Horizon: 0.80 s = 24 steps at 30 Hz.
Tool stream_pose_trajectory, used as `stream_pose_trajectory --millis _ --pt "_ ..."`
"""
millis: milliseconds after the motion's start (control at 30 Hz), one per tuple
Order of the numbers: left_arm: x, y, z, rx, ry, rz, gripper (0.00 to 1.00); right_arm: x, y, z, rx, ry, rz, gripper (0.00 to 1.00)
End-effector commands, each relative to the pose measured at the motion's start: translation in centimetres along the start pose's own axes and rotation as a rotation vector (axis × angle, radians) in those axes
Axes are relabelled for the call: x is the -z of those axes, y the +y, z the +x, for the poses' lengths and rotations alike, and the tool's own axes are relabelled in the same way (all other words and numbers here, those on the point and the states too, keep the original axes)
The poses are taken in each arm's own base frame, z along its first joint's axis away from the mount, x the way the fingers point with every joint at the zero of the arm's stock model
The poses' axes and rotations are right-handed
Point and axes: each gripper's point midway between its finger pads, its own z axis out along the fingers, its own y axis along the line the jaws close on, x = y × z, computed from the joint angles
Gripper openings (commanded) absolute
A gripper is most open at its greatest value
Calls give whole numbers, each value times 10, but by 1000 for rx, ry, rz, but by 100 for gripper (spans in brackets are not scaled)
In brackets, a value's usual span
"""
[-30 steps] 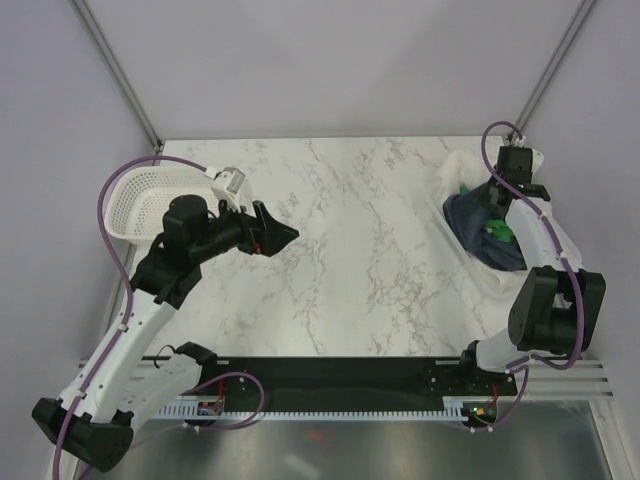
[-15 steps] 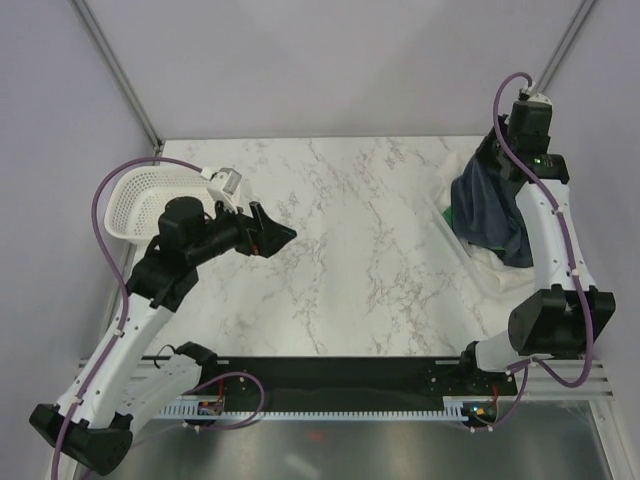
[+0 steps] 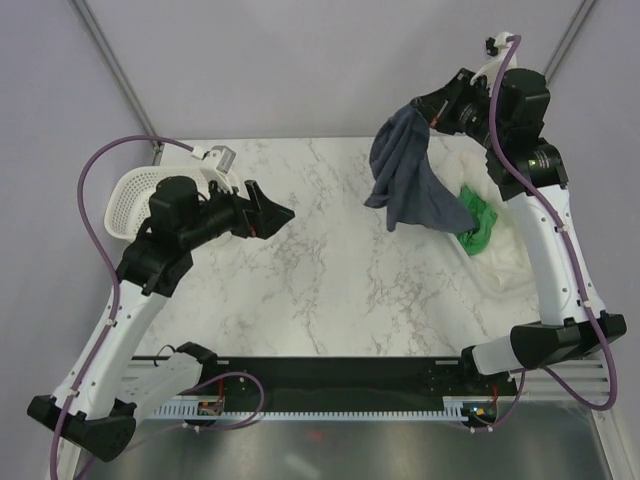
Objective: Fold and stack the towels
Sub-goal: Move the towel to the center of the board
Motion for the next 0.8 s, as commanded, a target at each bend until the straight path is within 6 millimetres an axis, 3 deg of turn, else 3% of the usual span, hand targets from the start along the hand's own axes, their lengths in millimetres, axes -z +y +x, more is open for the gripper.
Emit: stream_pose_trajectory --millis 0,233,333,367,400,433,467,567,600,633,767 --pt "6 0 -10 21 -17 -28 97 4 39 9 -73 21 -178 0" --pt "11 16 0 34 -12 -102 97 -9 92 68 -118 179 -369 0" --pt "14 26 8 46 -9 -148 97 -8 86 95 -139 223 -339 0" --pt "15 29 10 49 -11 -165 97 -8 78 104 -149 232 -308 0" --pt "15 34 16 53 2 -182 97 -13 53 135 -165 282 -238 0" --pt "16 37 18 55 5 -194 97 -12 39 146 -163 284 -190 0" --pt "16 41 21 59 9 -209 97 -16 5 179 -173 319 -76 0" --pt "9 50 33 83 46 -231 96 -27 -47 233 -154 401 81 0" --pt "6 52 38 89 62 -234 96 -33 -53 244 -148 431 90 0" --pt "1 55 43 104 85 -240 95 -44 -69 268 -141 492 120 0" --pt "-12 61 57 122 148 -237 94 -80 -77 283 -137 541 114 0"
